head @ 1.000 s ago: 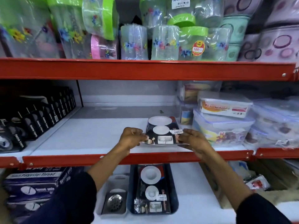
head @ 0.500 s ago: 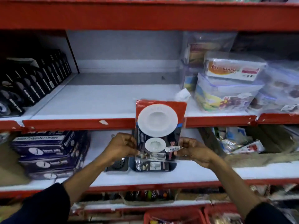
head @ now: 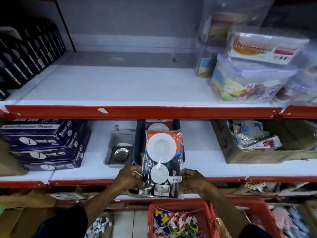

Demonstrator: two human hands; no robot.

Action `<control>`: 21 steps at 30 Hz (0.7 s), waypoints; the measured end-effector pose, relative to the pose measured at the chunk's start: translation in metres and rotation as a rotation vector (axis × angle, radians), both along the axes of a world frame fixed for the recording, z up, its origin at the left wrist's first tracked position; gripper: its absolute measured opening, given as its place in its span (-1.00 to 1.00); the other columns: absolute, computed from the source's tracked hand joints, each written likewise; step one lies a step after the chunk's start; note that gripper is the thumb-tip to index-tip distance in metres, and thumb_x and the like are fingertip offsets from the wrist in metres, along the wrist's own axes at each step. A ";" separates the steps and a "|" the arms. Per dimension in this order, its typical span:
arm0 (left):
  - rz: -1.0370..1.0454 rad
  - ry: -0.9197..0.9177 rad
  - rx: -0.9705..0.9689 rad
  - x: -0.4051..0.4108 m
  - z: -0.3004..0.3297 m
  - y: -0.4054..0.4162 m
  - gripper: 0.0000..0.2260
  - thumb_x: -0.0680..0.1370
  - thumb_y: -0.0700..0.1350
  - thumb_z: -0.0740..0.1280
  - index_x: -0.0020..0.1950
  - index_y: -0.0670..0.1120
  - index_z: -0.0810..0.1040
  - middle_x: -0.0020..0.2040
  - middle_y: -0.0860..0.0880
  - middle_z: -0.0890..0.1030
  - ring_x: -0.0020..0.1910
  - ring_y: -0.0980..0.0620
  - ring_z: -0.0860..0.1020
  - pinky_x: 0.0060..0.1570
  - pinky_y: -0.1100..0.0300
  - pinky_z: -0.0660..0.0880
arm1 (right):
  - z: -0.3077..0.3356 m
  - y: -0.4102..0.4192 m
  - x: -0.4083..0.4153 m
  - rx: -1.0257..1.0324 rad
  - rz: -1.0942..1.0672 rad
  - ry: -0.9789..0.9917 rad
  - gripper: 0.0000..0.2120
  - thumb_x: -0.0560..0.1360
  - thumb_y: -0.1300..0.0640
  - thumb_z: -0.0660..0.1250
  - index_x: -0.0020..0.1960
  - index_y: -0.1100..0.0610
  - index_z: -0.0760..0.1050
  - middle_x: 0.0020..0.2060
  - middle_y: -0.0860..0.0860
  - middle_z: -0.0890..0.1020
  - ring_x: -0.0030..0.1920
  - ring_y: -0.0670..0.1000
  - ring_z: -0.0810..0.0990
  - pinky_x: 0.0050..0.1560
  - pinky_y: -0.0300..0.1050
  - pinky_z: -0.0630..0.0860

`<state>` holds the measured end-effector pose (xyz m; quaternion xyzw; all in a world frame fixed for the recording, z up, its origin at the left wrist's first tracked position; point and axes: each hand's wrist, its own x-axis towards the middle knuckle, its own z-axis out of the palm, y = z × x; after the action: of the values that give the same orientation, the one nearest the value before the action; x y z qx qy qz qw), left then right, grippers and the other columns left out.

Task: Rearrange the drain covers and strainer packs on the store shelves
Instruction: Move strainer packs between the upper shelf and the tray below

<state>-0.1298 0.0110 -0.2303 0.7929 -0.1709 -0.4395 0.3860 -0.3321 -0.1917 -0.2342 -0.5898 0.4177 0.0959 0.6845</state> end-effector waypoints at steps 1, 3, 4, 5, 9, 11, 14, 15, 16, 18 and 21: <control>0.027 0.002 -0.016 0.004 0.000 -0.005 -0.67 0.27 -0.46 0.53 -0.04 -0.23 0.60 -0.26 -0.16 0.65 -0.28 -0.12 0.62 -0.23 0.05 0.60 | -0.001 -0.004 0.007 -0.026 -0.039 0.000 -0.60 0.41 0.48 0.44 0.20 0.28 0.51 0.03 0.22 0.59 -0.10 0.12 0.61 -0.05 0.02 0.54; 0.068 -0.007 -0.054 0.018 0.003 -0.020 -0.66 0.31 -0.46 0.52 0.01 -0.22 0.58 -0.22 -0.17 0.63 -0.24 -0.12 0.62 -0.25 0.10 0.60 | 0.002 -0.014 0.026 -0.101 -0.125 -0.018 -0.49 0.38 0.48 0.48 0.30 0.32 0.48 0.14 0.27 0.61 -0.02 0.14 0.60 -0.06 0.00 0.59; 0.087 -0.010 -0.069 0.025 0.006 -0.030 -0.67 0.32 -0.45 0.52 0.01 -0.20 0.57 -0.22 -0.16 0.63 -0.26 -0.10 0.61 -0.30 0.13 0.61 | 0.004 -0.018 0.037 -0.152 -0.165 -0.029 -0.47 0.37 0.48 0.48 0.31 0.32 0.49 0.16 0.28 0.62 -0.01 0.15 0.62 -0.02 0.05 0.63; 0.106 -0.016 -0.086 0.034 0.009 -0.039 -0.67 0.34 -0.45 0.51 0.02 -0.20 0.57 -0.22 -0.16 0.63 -0.28 -0.07 0.61 -0.35 0.16 0.62 | 0.007 -0.023 0.049 -0.216 -0.196 -0.032 -0.48 0.37 0.48 0.48 0.30 0.30 0.51 0.14 0.26 0.65 -0.03 0.13 0.64 0.03 0.07 0.65; 0.163 -0.056 -0.114 0.052 0.014 -0.069 -0.63 0.36 -0.47 0.47 0.14 -0.28 0.57 -0.08 -0.24 0.65 -0.12 -0.18 0.63 -0.04 -0.08 0.66 | 0.012 -0.035 0.080 -0.522 -0.174 -0.021 -0.60 0.39 0.39 0.46 0.22 0.24 0.59 0.08 0.13 0.72 -0.11 -0.01 0.65 -0.24 -0.44 0.54; 0.162 -0.089 -0.084 0.055 0.009 -0.077 -0.64 0.37 -0.46 0.47 0.14 -0.31 0.57 -0.02 -0.27 0.66 -0.04 -0.22 0.64 0.11 -0.16 0.62 | 0.008 -0.037 0.090 -0.622 -0.122 0.023 -0.61 0.39 0.36 0.45 0.22 0.32 0.57 0.15 0.17 0.70 0.07 0.08 0.67 -0.08 -0.38 0.51; 0.089 -0.177 -0.049 0.053 0.003 -0.076 -0.68 0.42 -0.42 0.45 0.16 -0.34 0.59 -0.03 -0.25 0.68 -0.03 -0.13 0.64 0.15 -0.07 0.61 | 0.004 -0.033 0.095 -0.767 -0.023 0.102 -0.71 0.41 0.29 0.43 0.13 0.31 0.60 0.09 0.17 0.71 0.11 0.15 0.67 -0.03 -0.19 0.54; 0.063 -0.219 -0.054 0.053 0.002 -0.072 -0.69 0.42 -0.41 0.44 0.16 -0.34 0.60 0.00 -0.25 0.69 -0.01 -0.13 0.65 0.15 -0.05 0.61 | 0.002 -0.031 0.095 -0.835 0.008 0.108 -0.76 0.42 0.28 0.41 0.09 0.26 0.62 0.04 0.16 0.72 0.06 0.15 0.68 -0.11 -0.21 0.50; 0.047 -0.272 -0.068 0.055 0.002 -0.069 -0.71 0.43 -0.41 0.42 0.15 -0.34 0.61 0.03 -0.26 0.70 0.03 -0.16 0.66 0.15 -0.04 0.61 | 0.001 -0.029 0.095 -0.901 0.032 0.098 -0.75 0.42 0.29 0.39 0.10 0.22 0.62 0.04 0.15 0.71 0.05 0.15 0.68 -0.14 -0.23 0.47; 0.048 -0.414 -0.106 0.065 0.004 -0.061 -0.76 0.45 -0.42 0.35 0.09 -0.31 0.65 0.04 -0.24 0.71 0.06 -0.16 0.67 0.11 0.13 0.60 | -0.002 -0.025 0.092 -0.999 0.059 0.045 -0.59 0.41 0.34 0.39 0.24 0.13 0.58 0.15 0.11 0.63 0.15 0.13 0.62 -0.01 -0.18 0.55; 0.067 -0.631 -0.154 0.093 0.009 -0.048 -0.72 0.39 -0.50 0.32 0.01 -0.28 0.68 0.02 -0.17 0.73 -0.04 0.17 0.68 -0.16 0.63 0.42 | -0.006 -0.018 0.093 -1.114 0.179 -0.007 -0.59 0.42 0.15 0.49 0.25 -0.04 0.58 0.22 -0.02 0.58 0.26 0.03 0.53 0.12 -0.06 0.59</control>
<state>-0.0372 -0.0372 -0.2217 0.8636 -0.2888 -0.1451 0.3871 -0.2392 -0.2092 -0.2403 -0.8955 0.3512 -0.0833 0.2603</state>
